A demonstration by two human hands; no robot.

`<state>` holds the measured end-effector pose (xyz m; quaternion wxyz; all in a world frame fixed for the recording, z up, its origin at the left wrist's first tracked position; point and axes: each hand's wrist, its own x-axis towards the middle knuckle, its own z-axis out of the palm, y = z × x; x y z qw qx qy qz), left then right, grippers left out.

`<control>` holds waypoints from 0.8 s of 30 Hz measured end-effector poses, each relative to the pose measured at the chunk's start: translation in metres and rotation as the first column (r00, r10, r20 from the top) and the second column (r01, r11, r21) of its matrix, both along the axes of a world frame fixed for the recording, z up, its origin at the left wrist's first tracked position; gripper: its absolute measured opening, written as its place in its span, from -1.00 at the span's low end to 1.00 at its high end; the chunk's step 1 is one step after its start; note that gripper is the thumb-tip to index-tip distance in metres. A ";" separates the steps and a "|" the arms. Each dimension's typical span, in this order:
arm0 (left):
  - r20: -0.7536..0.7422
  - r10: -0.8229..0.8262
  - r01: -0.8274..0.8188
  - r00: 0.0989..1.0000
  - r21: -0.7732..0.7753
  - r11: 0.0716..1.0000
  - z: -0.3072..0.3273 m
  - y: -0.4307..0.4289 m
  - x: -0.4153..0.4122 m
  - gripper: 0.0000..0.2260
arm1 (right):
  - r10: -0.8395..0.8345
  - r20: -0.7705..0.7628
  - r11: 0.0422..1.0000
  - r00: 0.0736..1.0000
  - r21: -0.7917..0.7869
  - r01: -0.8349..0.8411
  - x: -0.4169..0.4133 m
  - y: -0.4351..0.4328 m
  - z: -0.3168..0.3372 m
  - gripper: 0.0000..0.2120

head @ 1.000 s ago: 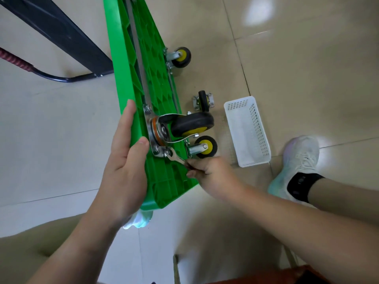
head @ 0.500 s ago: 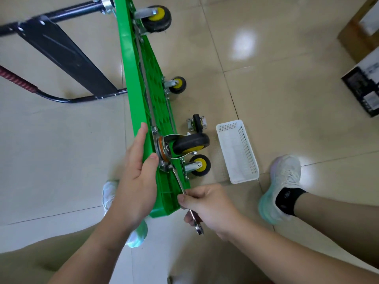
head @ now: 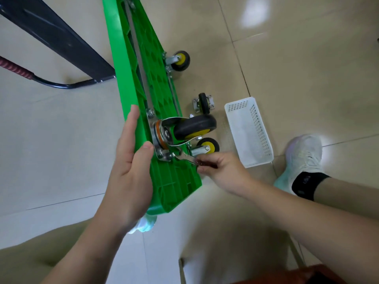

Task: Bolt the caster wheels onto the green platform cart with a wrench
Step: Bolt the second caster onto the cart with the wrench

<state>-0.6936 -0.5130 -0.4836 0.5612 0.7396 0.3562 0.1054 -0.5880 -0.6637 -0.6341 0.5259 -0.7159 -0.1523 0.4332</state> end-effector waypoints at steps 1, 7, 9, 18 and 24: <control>0.014 0.001 -0.001 1.000 -0.016 1.000 -0.001 0.000 0.000 -0.47 | 0.003 0.024 1.000 1.000 0.013 -0.003 0.000 0.002 -0.004 -0.73; 0.040 -0.011 0.013 0.999 -0.044 0.999 -0.002 0.001 -0.001 -0.47 | 0.042 0.139 0.994 0.989 0.097 -0.056 0.008 0.011 -0.019 -0.72; 0.058 -0.016 0.019 0.998 -0.060 0.998 -0.003 0.001 -0.002 -0.46 | 0.094 0.204 0.985 0.974 0.122 -0.121 0.011 0.013 -0.023 -0.74; 0.083 -0.040 0.046 0.996 -0.074 0.996 -0.007 0.005 -0.004 -0.49 | 0.177 0.418 0.932 0.891 0.220 -0.288 0.034 0.032 -0.032 -0.74; 0.068 -0.058 0.060 0.996 -0.024 0.998 -0.007 0.008 -0.006 -0.49 | 0.143 0.593 0.895 0.793 0.265 -0.360 0.046 0.046 -0.032 -0.77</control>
